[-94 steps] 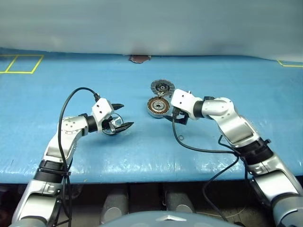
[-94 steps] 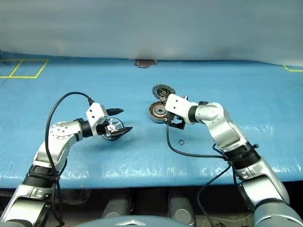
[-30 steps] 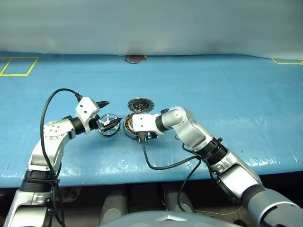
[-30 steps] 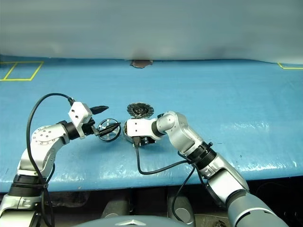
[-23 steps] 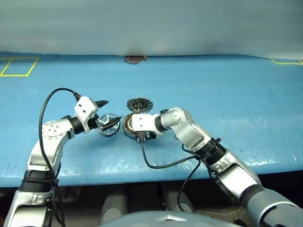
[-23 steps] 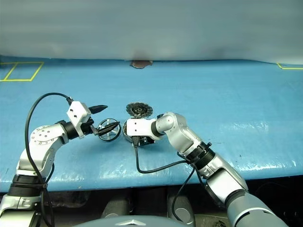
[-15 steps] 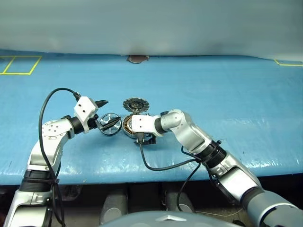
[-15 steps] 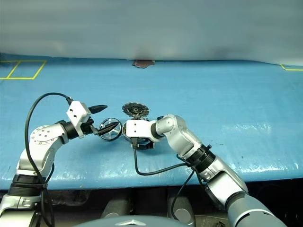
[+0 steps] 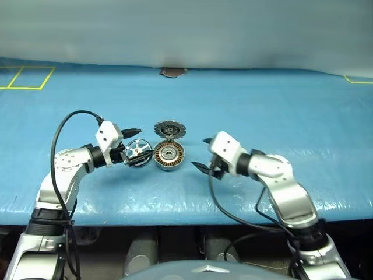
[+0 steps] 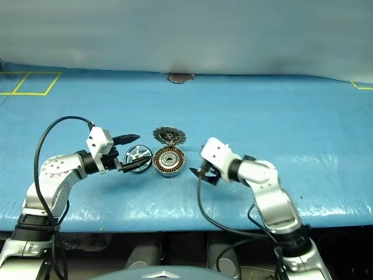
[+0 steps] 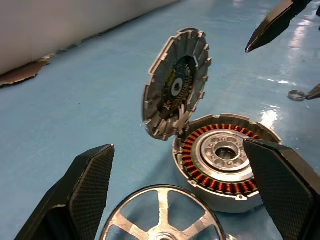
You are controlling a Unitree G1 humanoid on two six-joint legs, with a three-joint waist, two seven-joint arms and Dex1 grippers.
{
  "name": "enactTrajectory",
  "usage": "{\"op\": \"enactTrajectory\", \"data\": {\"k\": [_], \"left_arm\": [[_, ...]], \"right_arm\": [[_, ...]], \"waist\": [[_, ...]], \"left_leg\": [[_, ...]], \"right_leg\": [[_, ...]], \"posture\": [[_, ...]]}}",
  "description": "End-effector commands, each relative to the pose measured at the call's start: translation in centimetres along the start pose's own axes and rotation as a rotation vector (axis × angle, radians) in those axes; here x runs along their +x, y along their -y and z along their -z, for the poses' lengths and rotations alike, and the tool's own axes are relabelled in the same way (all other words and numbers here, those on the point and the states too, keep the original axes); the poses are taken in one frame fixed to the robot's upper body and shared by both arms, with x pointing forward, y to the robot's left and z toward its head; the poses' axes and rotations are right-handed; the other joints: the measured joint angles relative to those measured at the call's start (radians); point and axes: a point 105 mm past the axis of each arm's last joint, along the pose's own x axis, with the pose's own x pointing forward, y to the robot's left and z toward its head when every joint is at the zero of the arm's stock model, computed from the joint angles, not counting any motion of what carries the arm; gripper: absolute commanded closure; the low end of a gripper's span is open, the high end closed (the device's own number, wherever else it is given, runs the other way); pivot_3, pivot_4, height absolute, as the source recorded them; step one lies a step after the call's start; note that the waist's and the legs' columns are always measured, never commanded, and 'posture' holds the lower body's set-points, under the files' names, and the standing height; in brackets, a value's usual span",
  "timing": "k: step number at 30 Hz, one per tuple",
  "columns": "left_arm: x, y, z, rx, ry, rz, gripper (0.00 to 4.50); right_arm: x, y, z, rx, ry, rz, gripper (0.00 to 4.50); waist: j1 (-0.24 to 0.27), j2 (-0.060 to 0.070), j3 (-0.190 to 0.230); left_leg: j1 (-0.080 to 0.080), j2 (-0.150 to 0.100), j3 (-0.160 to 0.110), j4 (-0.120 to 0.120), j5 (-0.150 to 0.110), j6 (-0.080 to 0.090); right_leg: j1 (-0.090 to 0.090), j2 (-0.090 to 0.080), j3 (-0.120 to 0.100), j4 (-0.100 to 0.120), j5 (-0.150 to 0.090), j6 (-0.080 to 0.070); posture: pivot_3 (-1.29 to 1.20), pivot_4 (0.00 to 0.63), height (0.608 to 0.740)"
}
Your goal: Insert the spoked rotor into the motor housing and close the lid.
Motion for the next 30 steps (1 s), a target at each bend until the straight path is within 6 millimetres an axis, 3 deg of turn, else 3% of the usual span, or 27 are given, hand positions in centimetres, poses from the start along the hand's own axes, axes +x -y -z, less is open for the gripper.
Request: {"op": "enactTrajectory", "data": {"k": [1,8,14,23,28,30], "left_arm": [[-0.2,0.6,-1.1,-0.021,0.034,0.083,0.0],[0.5,1.4,0.0,-0.053,-0.006,0.17,0.0],[0.5,1.9,1.1,-0.058,-0.043,0.202,0.0],[0.3,1.7,1.3,-0.055,-0.04,0.167,0.0],[0.2,1.6,1.2,-0.045,-0.04,0.157,0.0],[0.2,1.5,1.1,-0.044,-0.038,0.155,0.0]], "right_arm": [[-2.3,1.6,0.0,0.077,0.109,0.144,0.34],[-2.5,2.8,3.1,0.196,0.093,0.275,0.34],[-1.6,2.0,5.7,0.215,0.008,0.281,0.34],[-2.0,0.3,6.9,0.271,-0.019,0.28,0.34],[-2.6,0.0,8.6,0.291,-0.083,0.314,0.34],[-2.7,0.0,8.8,0.301,-0.087,0.319,0.71]], "waist": [[-0.005,0.0,0.0],[-0.01,0.0,0.0],[-0.009,0.0,0.0],[-0.004,0.0,0.0],[0.003,0.0,0.0],[0.003,0.0,0.0]], "left_leg": [[0.001,0.001,0.0,0.0,0.0,0.0],[0.001,0.002,0.003,0.002,0.0,0.0],[0.001,0.001,0.003,0.0,-0.001,0.001],[0.001,0.002,0.003,0.001,-0.001,0.001],[0.001,0.002,0.003,0.0,-0.001,0.001],[0.001,0.002,0.003,0.0,-0.001,0.001]], "right_leg": [[0.001,0.001,0.0,0.0,0.0,0.0],[0.001,0.0,0.001,0.0,0.0,0.0],[0.0,0.0,0.001,0.0,0.0,0.0],[0.0,0.0,0.001,0.0,0.0,-0.001],[0.0,0.0,0.001,0.0,0.0,-0.001],[0.0,0.0,0.001,0.0,0.0,-0.001]], "posture": [[0.0,0.15,0.74],[0.0,0.15,0.74],[0.0,0.15,0.74],[0.0,0.15,0.74],[0.0,0.15,0.74],[0.0,0.15,0.74]]}}
